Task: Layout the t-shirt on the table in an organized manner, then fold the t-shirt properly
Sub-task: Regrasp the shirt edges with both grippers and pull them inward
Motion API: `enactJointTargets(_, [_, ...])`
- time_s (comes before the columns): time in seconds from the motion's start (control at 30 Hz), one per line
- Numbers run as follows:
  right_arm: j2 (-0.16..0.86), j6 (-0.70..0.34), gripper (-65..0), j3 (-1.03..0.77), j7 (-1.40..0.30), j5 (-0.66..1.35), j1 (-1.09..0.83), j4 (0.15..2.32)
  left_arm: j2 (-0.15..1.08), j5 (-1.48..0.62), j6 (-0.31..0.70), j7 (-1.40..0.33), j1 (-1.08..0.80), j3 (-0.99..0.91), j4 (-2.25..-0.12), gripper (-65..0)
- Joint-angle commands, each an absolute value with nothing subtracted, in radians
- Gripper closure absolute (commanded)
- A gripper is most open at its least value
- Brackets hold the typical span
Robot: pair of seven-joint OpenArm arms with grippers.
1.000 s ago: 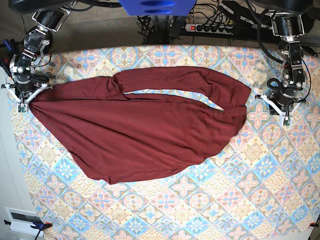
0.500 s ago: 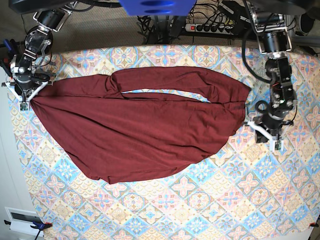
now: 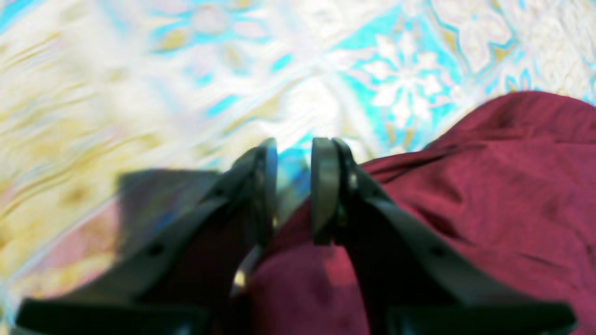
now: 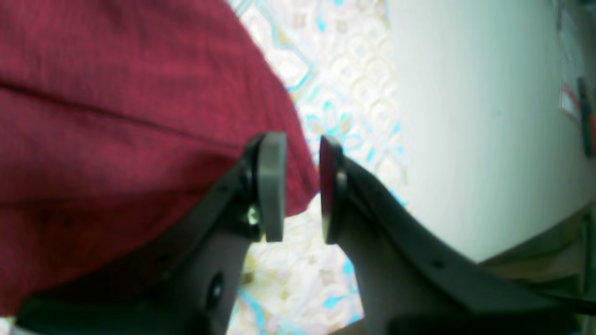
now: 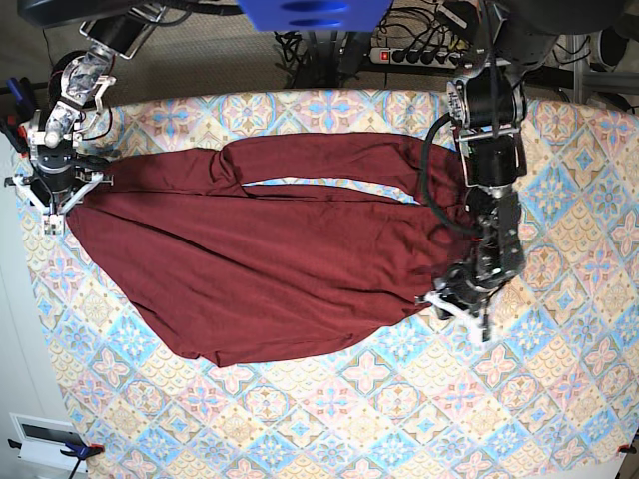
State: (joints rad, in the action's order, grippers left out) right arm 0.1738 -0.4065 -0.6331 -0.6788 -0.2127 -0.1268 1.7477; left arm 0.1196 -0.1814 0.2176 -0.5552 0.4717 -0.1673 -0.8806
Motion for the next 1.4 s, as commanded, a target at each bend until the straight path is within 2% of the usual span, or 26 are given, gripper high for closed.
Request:
enactJointTargets(0.0, [0.188, -0.401, -11.8, -0.618, -0.659, -0.209, -0.119, 1.778, 0.107, -0.174, 0.229, -0.529, 0.509, -0.124, -0.877, -13.2])
enactJointTargets(0.13, [0.188, -0.401, -11.8, -0.561, -0.659, -0.209, -0.119, 1.816, 0.099, -0.163, 0.229, -0.527, 0.512, 0.012, -0.858, -13.8])
enactJointTargets(0.37, [0.188, -0.401, -11.8, -0.51, -0.659, -0.209, -0.114, 1.83, 0.108, -0.156, 0.228, -0.527, 0.507, 0.076, -0.848, -28.7])
enactJointTargets(0.5, [0.188, -0.401, -11.8, -0.483, -0.659, -0.209, -0.113, 1.831, 0.128, -0.156, 0.228, -0.527, 0.512, 0.077, -0.791, -30.2])
enactJointTargets(0.57, [0.188, -0.401, -11.8, -0.464, -0.659, -0.209, -0.113, 1.834, 0.131, -0.156, 0.228, -0.522, 0.509, 0.073, -0.791, -26.9])
enactJointTargets(0.7, [0.188, -0.401, -11.7, -0.429, -0.659, -0.209, -0.113, 1.834, 0.196, -0.165, 0.228, -0.519, 0.507, 0.067, -0.792, -8.3])
enactJointTargets(0.8, [0.188, -0.403, -11.7, -0.392, -0.657, -0.209, -0.113, 1.834, 0.232, -0.166, 0.228, -0.507, 0.499, 0.025, -0.792, 0.0])
enactJointTargets(0.87, [0.188, -0.403, -11.7, -0.355, -0.657, -0.209, -0.113, 1.834, 0.255, -0.166, 0.228, -0.512, 0.486, -0.022, -0.834, -0.1])
enactJointTargets(1.1, [0.188, -0.403, -11.7, -0.237, -0.657, -0.209, -0.088, 1.828, 0.321, -0.157, 0.228, -0.515, 0.269, -0.145, -1.23, -0.3])
enactJointTargets(1.37, [0.188, -0.407, -11.7, -0.105, -0.657, -0.208, 0.033, 1.827, 0.409, -0.156, 0.228, -0.515, 0.096, -0.263, -1.422, -0.4])
